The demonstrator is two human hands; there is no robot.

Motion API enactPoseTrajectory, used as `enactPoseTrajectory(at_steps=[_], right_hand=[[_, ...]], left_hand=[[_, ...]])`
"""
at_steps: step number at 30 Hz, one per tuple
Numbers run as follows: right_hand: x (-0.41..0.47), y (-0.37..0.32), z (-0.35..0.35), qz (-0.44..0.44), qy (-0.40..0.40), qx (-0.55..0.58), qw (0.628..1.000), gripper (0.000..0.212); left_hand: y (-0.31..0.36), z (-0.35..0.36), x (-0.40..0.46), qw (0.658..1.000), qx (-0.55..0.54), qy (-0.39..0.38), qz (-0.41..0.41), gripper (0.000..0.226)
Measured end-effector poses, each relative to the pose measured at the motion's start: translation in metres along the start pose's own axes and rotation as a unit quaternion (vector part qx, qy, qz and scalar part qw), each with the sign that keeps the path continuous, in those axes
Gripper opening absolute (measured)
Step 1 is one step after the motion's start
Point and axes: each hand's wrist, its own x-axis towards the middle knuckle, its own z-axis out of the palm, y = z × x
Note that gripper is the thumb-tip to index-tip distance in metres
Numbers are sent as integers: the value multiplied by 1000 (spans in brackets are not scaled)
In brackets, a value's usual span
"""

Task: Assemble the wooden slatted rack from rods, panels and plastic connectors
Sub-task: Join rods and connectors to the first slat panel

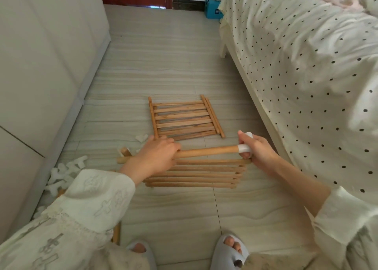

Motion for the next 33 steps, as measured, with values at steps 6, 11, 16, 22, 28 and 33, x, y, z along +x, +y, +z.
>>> enactPoseTrajectory(at_steps=[6,11,16,22,28,33], right_hand=[[17,9,-3,53,119,-138,982,26],[6,-4,36,-151,111,-595,781,57],[-19,-18,141,-240,-207,-660,681,48],[-5,-25,169,-240,-220,-613,720,24],[-4,-23,168,-263,-220,-618,708,27],[2,-25,166,-256,-207,-612,719,26]], left_hand=[[-59,13,-17,983,-62,-145,-91,26],[-52,15,-18,980,-122,-155,-32,24],[-56,9,-23,979,-111,-169,-16,31],[-94,27,-52,940,-333,-35,-67,42],[-90,60,-77,824,-552,82,-101,31],[-83,75,-83,767,-622,99,-126,27]])
